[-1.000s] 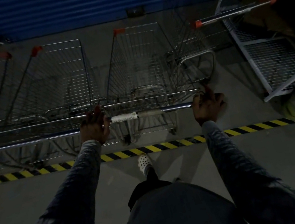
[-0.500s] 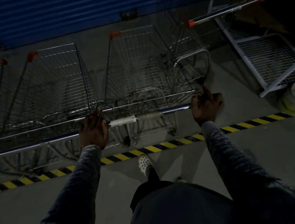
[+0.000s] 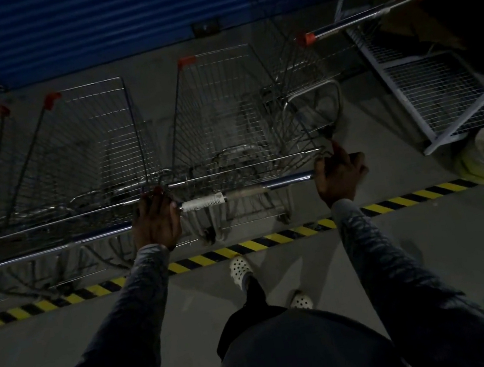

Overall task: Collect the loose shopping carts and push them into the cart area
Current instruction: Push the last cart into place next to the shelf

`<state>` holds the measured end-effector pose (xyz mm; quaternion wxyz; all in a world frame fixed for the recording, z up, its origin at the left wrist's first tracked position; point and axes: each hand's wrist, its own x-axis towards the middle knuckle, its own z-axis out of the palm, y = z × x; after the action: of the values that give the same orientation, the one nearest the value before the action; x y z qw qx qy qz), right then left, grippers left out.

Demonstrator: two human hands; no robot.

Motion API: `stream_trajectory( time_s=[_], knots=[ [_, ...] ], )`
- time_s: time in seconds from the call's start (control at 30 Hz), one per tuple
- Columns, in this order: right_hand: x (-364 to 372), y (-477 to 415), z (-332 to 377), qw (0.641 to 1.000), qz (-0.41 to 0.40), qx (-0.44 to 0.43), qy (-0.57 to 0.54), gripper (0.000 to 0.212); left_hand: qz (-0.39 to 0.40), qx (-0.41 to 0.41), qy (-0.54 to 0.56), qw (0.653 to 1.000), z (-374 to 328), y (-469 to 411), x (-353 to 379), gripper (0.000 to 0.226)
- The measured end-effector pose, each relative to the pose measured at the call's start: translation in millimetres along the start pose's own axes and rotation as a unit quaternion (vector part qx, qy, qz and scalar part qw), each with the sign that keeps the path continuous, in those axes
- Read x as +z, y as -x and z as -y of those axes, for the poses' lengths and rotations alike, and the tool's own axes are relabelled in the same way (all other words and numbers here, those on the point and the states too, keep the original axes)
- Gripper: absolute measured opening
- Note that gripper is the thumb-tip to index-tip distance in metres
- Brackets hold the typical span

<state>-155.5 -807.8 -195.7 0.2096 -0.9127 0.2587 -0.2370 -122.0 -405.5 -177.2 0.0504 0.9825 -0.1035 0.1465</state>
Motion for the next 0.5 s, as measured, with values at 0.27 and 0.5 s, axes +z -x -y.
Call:
stream_trajectory(
  time_s=[0.27,0.5],
  knots=[
    [0.1,-8.6,-2.5,1.000,0.013,0.010,0.026,0.057,-0.035,0.007,-0.029,0.999,-2.0,2.8,-0.6,0.044],
    [0.6,-17.0,-9.6,1.000,0.013,0.016,0.018,0.046,-0.060,-0.016,0.017,0.998,3.7,3.0,9.5,0.046]
  ],
)
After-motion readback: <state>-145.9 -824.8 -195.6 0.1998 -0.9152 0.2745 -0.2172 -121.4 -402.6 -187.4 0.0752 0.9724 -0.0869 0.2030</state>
